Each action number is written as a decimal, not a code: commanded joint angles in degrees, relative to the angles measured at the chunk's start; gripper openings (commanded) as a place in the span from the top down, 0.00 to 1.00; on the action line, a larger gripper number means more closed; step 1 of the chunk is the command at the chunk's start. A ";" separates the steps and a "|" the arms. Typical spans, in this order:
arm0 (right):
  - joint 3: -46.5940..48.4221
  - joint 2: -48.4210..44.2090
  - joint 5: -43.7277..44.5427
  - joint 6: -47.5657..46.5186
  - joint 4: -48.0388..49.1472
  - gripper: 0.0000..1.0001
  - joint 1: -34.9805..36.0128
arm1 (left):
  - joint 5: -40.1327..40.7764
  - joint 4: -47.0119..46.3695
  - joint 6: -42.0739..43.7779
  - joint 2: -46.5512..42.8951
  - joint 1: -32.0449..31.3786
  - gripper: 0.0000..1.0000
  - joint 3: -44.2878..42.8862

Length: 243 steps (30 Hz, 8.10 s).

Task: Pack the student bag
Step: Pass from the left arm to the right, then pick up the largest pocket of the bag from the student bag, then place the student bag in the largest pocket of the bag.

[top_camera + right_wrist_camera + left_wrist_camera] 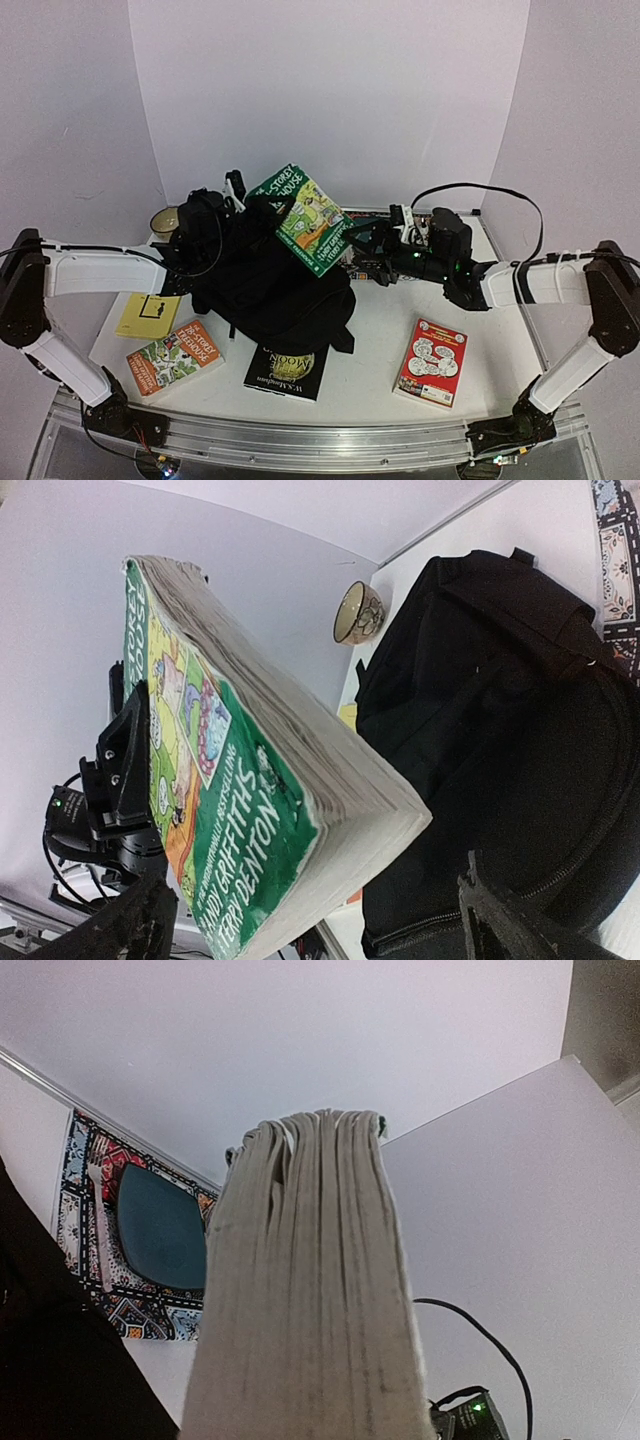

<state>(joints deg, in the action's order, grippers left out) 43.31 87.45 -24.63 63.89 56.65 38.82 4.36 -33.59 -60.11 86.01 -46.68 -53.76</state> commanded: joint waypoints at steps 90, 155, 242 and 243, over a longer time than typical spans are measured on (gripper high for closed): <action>-7.76 -21.66 -1.08 -1.88 -16.25 1.00 -13.12 | 6.20 51.13 52.04 15.47 -11.09 0.17 -19.61; 24.79 26.34 6.79 15.07 -5.33 1.00 4.71 | 1.96 54.36 44.93 8.82 -9.22 1.00 -41.60; 30.46 9.43 11.00 -39.00 -65.29 0.02 3.02 | 1.84 48.59 42.39 6.31 12.68 0.93 -14.20; 29.07 7.55 12.75 -39.10 -67.36 0.02 2.69 | 2.07 48.34 42.55 6.83 13.14 0.91 -14.06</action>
<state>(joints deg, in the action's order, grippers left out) 76.70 101.21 -18.26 28.86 -0.77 42.73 5.88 17.95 -16.95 91.30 -35.76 -68.66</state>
